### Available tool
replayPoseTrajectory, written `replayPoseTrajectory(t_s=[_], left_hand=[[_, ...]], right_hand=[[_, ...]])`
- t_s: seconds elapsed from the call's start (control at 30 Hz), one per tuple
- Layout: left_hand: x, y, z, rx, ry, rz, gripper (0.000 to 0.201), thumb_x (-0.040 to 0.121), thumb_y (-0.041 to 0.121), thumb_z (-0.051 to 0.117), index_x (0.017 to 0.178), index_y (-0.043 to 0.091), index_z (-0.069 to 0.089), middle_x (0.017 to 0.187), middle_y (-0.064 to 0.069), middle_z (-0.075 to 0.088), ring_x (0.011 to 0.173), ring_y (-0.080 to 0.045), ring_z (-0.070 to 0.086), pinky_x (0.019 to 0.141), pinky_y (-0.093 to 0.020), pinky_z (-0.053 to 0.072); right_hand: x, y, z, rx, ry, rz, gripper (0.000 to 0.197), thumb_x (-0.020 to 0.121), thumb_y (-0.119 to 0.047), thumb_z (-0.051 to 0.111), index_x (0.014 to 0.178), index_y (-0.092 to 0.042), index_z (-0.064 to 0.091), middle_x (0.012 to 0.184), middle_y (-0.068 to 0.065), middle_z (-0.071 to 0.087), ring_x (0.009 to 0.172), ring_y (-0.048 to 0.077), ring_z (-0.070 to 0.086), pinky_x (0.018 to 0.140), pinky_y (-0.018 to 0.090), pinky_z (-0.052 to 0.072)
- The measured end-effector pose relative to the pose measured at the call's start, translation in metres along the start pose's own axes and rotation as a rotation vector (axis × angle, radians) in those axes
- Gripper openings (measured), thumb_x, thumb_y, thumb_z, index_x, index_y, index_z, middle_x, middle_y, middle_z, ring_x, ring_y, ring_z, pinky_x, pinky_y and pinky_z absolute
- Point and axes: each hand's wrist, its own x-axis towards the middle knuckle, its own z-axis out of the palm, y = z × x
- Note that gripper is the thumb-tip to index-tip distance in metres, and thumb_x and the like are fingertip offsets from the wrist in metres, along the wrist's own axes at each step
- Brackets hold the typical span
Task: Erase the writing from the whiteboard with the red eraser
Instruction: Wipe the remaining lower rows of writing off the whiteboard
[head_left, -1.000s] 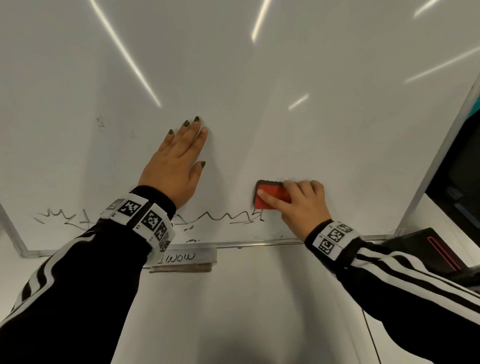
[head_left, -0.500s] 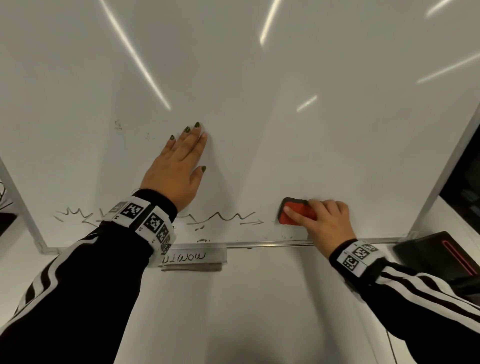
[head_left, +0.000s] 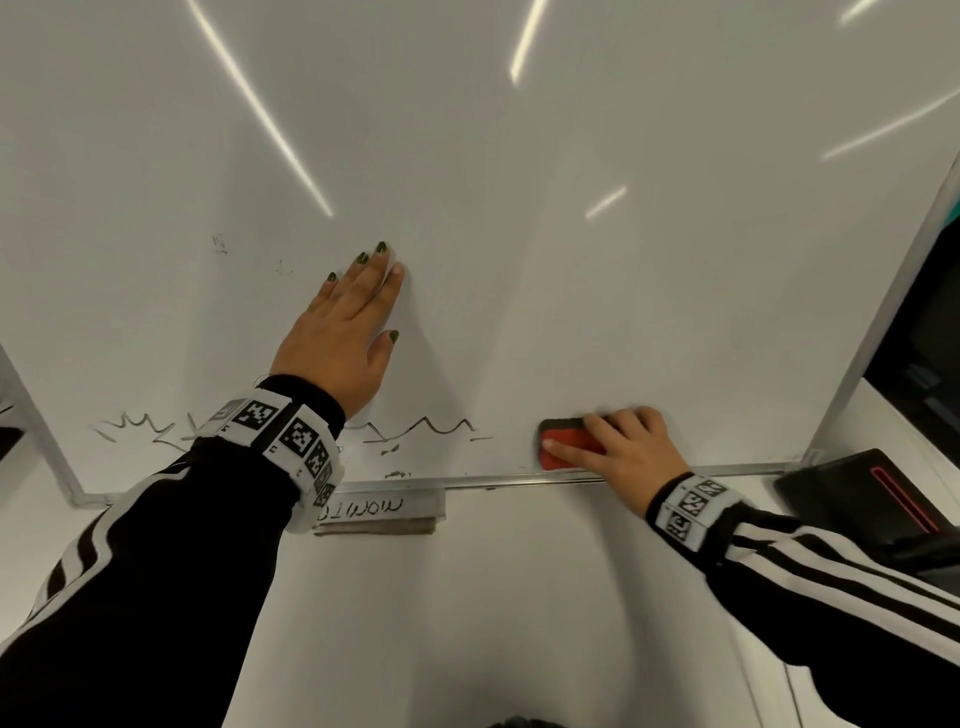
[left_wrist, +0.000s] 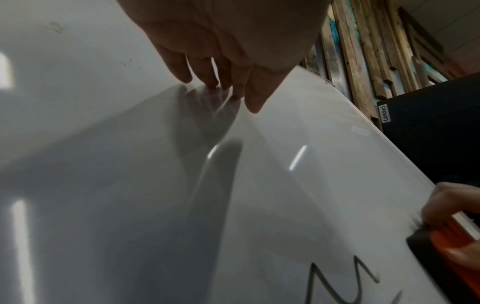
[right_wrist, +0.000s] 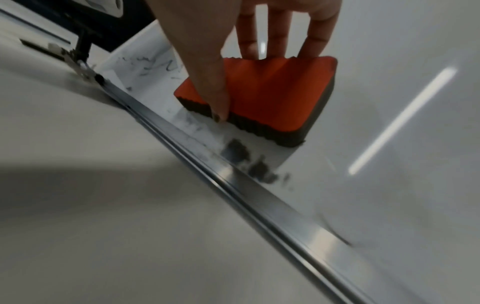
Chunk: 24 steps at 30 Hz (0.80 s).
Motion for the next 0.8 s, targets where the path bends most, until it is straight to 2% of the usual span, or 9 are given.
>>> replayPoseTrajectory(t_s=[0.13,0.27,0.33,0.4,0.5,0.63,0.7,0.8], left_hand=[[0.0,0.001,0.002,-0.007,0.006,0.003,0.062,0.096,0.022,0.039,0.148,0.019,0.006,0.153,0.01,-0.007,0.138,-0.002,-0.007,0.114,-0.024,-0.003],[0.0,0.0,0.002,-0.008,0.002,0.007,0.061,0.097,0.023,0.037,0.148,0.019,0.005,0.152,0.01,-0.01,0.136,0.0,-0.009,0.113,-0.024,-0.005],[-0.001,-0.001,0.003,-0.002,-0.007,0.018,0.062,0.096,0.023,0.038,0.148,0.019,0.004,0.15,0.011,-0.013,0.137,-0.001,-0.009,0.114,-0.024,-0.006],[-0.002,-0.003,0.004,0.004,-0.009,0.027,0.063,0.096,0.021,0.039,0.148,0.019,0.005,0.15,0.011,-0.013,0.138,-0.002,-0.008,0.114,-0.025,-0.005],[-0.002,-0.009,0.004,0.029,-0.015,0.059,0.062,0.096,0.021,0.037,0.148,0.019,0.003,0.151,0.01,-0.013,0.138,-0.002,-0.008,0.114,-0.023,-0.007],[-0.008,-0.021,0.0,-0.006,0.025,0.059,0.059,0.093,0.02,0.028,0.148,0.017,0.008,0.153,0.007,-0.004,0.139,-0.004,-0.002,0.113,-0.018,-0.009],[-0.013,-0.03,-0.002,-0.024,0.041,0.049,0.06,0.091,0.02,0.026,0.148,0.017,0.008,0.154,0.006,-0.001,0.14,-0.005,-0.001,0.114,-0.019,-0.007],[-0.018,-0.038,-0.002,-0.021,0.036,0.046,0.061,0.093,0.017,0.033,0.149,0.018,0.007,0.154,0.005,-0.001,0.142,-0.008,-0.001,0.116,-0.024,-0.004]], right_hand=[[-0.004,0.005,-0.002,-0.011,0.003,0.001,0.054,0.082,-0.008,0.043,0.125,-0.04,0.047,0.106,0.004,0.045,0.083,0.025,0.044,0.079,0.045,0.035],[0.039,-0.041,0.004,0.045,0.055,-0.005,0.047,0.08,-0.016,0.047,0.121,-0.039,0.054,0.101,0.003,0.05,0.085,0.024,0.043,0.082,0.046,0.034],[0.057,-0.067,0.005,0.075,0.038,-0.035,0.048,0.076,-0.018,0.054,0.12,-0.038,0.059,0.101,0.004,0.049,0.086,0.025,0.042,0.083,0.047,0.033],[0.065,-0.079,0.007,0.084,0.021,-0.031,0.054,0.071,-0.019,0.063,0.121,-0.038,0.057,0.104,0.004,0.05,0.087,0.025,0.043,0.083,0.047,0.033],[0.052,-0.063,0.005,0.066,0.021,0.023,0.051,0.079,-0.019,0.055,0.124,-0.041,0.048,0.104,0.004,0.057,0.085,0.026,0.049,0.081,0.044,0.033],[0.023,-0.026,-0.007,0.027,0.009,0.115,0.052,0.079,-0.015,0.047,0.122,-0.044,0.046,0.103,0.005,0.064,0.088,0.024,0.046,0.08,0.042,0.032],[0.03,-0.018,-0.013,0.019,0.011,0.135,0.055,0.077,-0.012,0.045,0.122,-0.044,0.046,0.102,0.006,0.063,0.088,0.025,0.045,0.08,0.042,0.032],[0.055,-0.032,-0.01,0.016,0.044,0.096,0.057,0.076,-0.009,0.05,0.123,-0.041,0.048,0.104,0.004,0.058,0.089,0.024,0.046,0.079,0.044,0.032]])
